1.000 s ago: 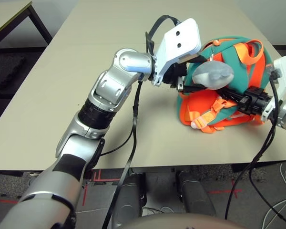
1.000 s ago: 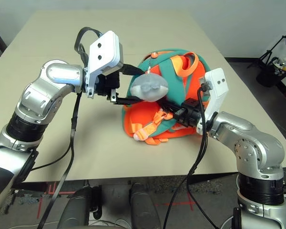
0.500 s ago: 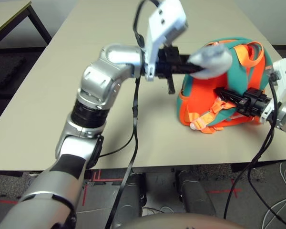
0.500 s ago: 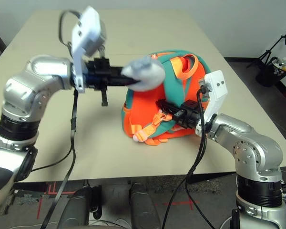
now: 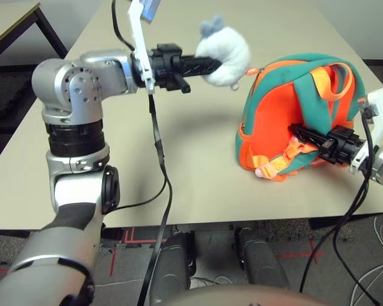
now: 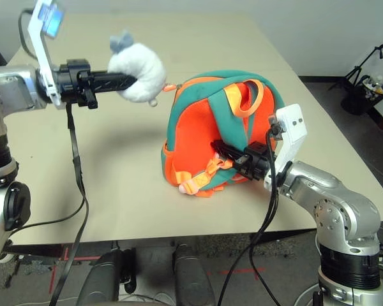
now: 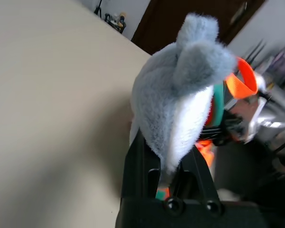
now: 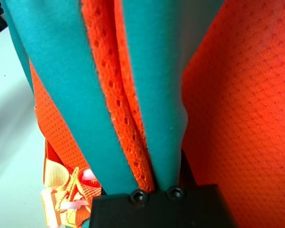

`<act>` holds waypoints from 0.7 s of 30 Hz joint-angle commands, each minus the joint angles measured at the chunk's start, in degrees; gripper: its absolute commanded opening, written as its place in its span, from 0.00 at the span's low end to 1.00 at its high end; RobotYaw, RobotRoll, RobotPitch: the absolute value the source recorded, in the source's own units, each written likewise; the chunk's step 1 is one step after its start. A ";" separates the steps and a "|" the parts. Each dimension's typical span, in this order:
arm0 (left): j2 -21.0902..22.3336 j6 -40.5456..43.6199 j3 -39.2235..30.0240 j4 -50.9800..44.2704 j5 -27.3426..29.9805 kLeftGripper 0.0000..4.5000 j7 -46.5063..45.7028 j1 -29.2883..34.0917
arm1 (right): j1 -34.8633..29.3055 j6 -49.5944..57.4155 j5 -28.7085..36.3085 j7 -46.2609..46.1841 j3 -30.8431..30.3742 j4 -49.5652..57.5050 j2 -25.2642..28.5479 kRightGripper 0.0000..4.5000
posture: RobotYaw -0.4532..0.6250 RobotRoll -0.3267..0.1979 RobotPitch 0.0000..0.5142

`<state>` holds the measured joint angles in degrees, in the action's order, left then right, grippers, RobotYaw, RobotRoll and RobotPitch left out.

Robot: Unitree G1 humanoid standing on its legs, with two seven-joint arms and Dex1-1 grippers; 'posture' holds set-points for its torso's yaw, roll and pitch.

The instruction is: Put the pencil case into the backpack and zip it.

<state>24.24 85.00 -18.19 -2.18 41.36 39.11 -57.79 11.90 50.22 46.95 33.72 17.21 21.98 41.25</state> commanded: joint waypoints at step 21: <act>-3.15 3.03 6.95 0.88 6.86 0.03 -10.57 24.49 | -2.20 -0.81 -1.54 -1.60 0.53 -1.65 -1.84 0.04 | 0.33 0.62 0.25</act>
<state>20.71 87.55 -12.86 -2.41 50.30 29.89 -34.63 10.46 49.69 46.33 32.56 17.55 21.38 39.57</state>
